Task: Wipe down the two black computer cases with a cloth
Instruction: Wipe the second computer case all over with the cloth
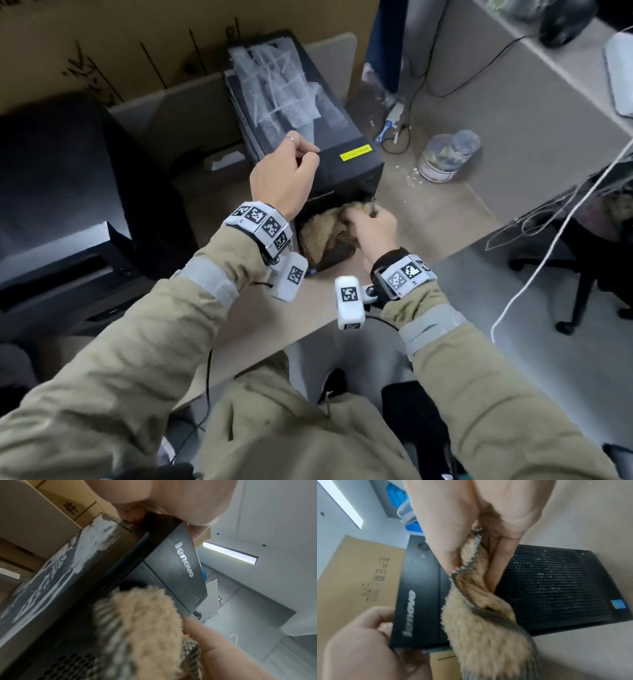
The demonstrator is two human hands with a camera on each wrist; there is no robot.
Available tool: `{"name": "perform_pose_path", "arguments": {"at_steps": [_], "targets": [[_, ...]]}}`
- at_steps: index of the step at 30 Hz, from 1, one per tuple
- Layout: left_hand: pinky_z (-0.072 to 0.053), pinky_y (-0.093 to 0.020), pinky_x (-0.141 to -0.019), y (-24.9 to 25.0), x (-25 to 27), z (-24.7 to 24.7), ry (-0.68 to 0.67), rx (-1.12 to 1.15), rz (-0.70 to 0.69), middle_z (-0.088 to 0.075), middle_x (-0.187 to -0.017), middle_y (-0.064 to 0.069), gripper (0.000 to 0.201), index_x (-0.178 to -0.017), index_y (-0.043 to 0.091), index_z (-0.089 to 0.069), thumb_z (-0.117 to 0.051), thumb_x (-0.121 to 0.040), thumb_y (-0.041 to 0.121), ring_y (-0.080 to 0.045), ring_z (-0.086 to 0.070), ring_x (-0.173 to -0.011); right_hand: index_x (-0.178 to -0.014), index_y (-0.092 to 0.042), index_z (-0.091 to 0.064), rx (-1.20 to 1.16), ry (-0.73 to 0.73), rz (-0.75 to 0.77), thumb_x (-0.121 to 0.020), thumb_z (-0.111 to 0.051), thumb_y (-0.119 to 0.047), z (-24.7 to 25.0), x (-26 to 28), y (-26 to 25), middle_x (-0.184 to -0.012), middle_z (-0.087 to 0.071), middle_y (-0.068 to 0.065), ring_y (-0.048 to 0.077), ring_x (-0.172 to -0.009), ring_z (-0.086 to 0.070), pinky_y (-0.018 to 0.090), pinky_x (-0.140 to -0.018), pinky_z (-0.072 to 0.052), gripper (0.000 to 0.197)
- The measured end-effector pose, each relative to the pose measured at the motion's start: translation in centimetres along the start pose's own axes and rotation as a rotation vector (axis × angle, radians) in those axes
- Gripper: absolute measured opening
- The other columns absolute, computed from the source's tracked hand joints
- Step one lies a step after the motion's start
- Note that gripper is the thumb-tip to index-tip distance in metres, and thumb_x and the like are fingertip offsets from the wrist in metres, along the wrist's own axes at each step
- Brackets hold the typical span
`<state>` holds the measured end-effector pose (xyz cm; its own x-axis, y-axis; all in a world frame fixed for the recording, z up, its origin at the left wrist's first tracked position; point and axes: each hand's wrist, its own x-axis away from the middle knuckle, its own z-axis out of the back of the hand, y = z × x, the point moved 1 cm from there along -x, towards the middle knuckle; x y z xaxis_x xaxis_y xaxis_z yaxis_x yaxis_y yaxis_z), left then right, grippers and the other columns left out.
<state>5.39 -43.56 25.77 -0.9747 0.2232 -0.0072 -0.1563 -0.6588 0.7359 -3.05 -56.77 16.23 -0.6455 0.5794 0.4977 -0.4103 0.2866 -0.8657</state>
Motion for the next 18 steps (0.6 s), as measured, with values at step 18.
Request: {"name": "perform_pose_path", "arguments": {"at_steps": [18], "targets": [[-0.043,-0.03,-0.081,-0.6,-0.8,0.2,-0.048,0.004,0.005,-0.065,-0.083,0.022,0.019,-0.099,0.032,-0.061,-0.047,-0.086,0.035,-0.008,-0.062,-0.085,-0.091,-0.002,-0.073,0.27,0.073,-0.263,-0.075,-0.081,-0.015,-2.5,-2.7,8.9,-0.085,-0.074,0.011,0.029,-0.08,-0.072,0.042,-0.079,-0.062,0.022]]}}
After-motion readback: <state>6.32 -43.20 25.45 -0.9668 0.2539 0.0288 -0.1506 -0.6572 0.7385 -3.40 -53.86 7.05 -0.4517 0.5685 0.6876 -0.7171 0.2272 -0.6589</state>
